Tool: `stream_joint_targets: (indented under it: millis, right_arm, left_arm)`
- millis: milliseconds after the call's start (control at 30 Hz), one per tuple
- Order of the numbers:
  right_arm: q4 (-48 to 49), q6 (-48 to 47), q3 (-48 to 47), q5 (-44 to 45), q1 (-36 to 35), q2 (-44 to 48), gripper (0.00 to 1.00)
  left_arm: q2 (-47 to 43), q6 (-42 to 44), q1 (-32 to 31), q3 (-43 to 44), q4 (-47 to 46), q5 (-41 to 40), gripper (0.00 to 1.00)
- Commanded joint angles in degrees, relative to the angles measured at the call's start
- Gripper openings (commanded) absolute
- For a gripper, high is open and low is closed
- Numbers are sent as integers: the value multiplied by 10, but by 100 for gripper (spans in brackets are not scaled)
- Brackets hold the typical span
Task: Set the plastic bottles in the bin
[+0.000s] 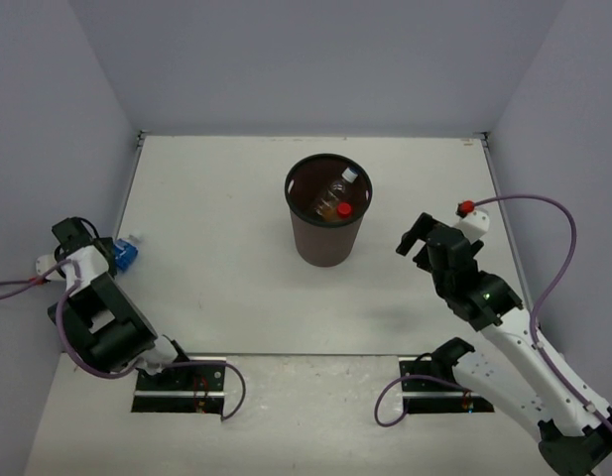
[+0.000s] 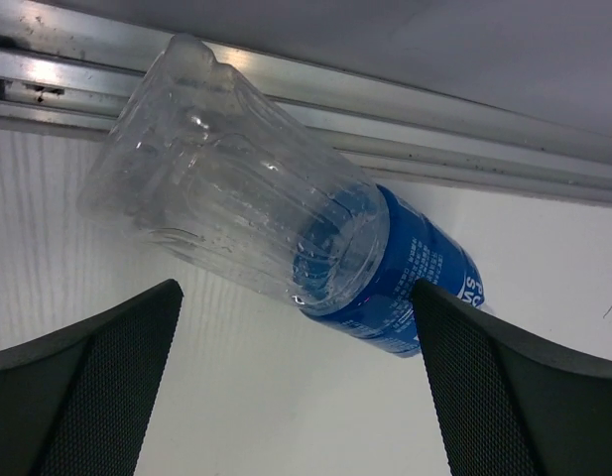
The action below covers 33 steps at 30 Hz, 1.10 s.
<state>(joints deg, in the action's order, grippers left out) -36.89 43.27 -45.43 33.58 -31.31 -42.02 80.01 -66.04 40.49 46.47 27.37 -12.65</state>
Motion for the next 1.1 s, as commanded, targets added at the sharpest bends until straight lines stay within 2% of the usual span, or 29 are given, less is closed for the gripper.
stream_joint_targets:
  millis: [0, 367, 433, 533, 667, 767, 867, 967, 1067]
  right_arm:
    - [-14, 8, -15, -5, 3, 12, 99]
    - [-40, 17, -13, 15, 3, 21, 99]
    - [-40, 20, -12, 17, 3, 23, 99]
    - [-40, 23, -10, 18, 3, 23, 99]
    - [-40, 27, -8, 12, 2, 19, 99]
    - [-40, 22, -8, 9, 3, 10, 99]
    - [-39, 20, -12, 11, 3, 5, 99]
    - [-39, 7, -17, 12, 2, 10, 99]
    - [-37, 9, -6, 13, 2, 25, 99]
  left_arm:
    - [50, -19, 5, 30, -12, 0, 100]
    - [119, -9, 5, 49, -28, 14, 99]
    - [112, -4, 4, 41, -39, 24, 88]
    - [91, 10, 4, 28, -47, 42, 57]
    - [32, 60, -7, 9, -84, 112, 24]
    - [-18, 96, -58, 18, -109, 166, 18]
    - [-89, 124, -124, 40, -139, 203, 16]
    - [-157, 160, -231, 97, -195, 213, 16]
    - [-204, 221, -334, 143, -318, 254, 16]
